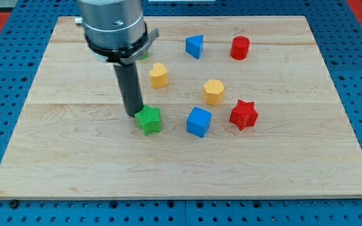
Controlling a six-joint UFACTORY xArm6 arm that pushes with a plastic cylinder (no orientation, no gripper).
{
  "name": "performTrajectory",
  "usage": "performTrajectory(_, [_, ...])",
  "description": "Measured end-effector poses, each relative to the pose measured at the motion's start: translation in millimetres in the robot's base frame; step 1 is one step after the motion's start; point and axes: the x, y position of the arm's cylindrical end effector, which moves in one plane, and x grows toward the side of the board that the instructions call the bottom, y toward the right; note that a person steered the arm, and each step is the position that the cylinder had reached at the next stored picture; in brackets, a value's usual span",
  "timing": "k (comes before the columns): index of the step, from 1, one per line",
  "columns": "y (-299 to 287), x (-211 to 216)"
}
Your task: Move the yellow heart bottom to the blue triangle
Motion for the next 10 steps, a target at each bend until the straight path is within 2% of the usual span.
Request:
performTrajectory(2, [-7.9, -19.3])
performTrajectory(5, [-12.2, -97.8])
performTrajectory(8, [-0.2, -90.8])
performTrajectory(9, [-0.2, -62.8])
performTrajectory(10, [2.0, -57.1])
